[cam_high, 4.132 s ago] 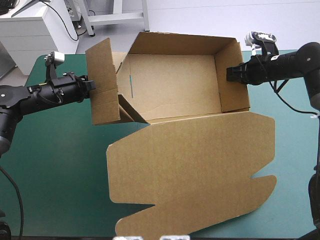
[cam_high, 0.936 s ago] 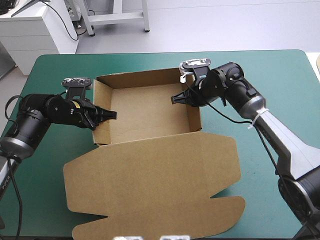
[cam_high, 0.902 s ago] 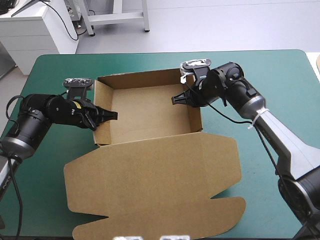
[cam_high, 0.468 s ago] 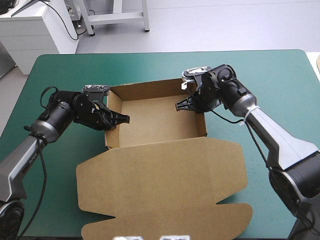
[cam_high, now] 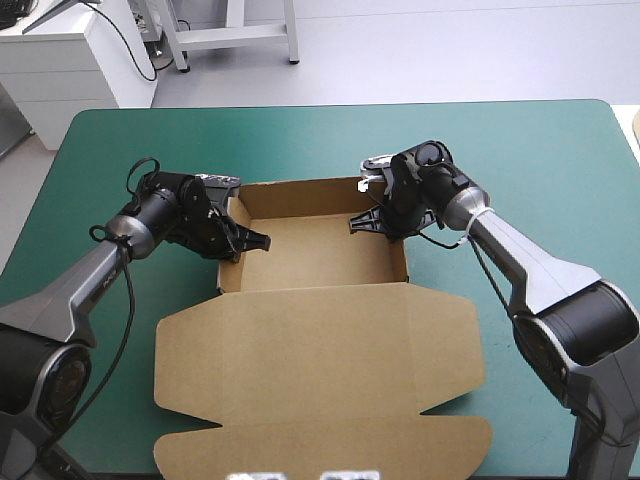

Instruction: Fold the box

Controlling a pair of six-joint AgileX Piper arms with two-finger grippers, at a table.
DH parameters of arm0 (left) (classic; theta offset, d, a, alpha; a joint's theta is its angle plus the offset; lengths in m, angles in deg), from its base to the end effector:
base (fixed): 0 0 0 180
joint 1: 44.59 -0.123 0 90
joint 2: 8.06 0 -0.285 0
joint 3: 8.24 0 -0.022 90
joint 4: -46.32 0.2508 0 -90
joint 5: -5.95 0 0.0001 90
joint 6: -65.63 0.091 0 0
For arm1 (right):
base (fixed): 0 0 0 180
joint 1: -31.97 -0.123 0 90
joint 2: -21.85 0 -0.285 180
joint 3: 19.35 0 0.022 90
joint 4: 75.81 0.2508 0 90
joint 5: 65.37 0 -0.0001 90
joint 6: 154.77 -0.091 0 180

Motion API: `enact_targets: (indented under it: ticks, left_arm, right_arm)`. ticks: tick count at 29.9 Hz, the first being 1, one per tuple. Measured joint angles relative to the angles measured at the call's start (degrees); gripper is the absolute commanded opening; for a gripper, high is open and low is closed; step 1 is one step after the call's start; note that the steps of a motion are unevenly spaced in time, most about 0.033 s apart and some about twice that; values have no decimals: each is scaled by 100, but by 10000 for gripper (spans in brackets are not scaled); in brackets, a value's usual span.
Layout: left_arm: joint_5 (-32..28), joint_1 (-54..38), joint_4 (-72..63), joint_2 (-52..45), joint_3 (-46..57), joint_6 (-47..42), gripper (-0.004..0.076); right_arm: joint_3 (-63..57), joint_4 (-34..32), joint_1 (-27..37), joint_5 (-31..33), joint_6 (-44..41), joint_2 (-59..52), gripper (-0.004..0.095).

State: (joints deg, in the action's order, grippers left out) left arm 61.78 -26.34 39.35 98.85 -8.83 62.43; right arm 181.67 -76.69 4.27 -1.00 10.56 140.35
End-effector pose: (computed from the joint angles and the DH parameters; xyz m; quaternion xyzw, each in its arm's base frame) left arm 0.3369 -0.1207 0.2602 0.1034 0.9810 -0.0828 0.1419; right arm 0.3687 0.1922 0.2761 -0.1142 0.9808 0.0501 0.1497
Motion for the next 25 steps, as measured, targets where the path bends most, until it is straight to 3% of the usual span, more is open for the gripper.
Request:
enact_targets:
  ticks: [4,7,14,18,25]
  left_arm:
    - [61,0,-23,109,-101,172,-5]
    - [46,0,-29,155,-127,232,15]
    - [-184,17,-60,211,-137,455,223]
    - [-310,24,-116,219,-151,547,353]
    - [-79,24,-102,157,-352,552,361]
  right_arm:
    - [0,-57,0,157,-10,0,26]
    - [0,-152,-5,279,-24,0,146]
    - [0,-291,-51,412,42,4,502]
    - [0,-466,-51,416,-57,4,525]
    - [315,-546,-51,605,-129,16,509]
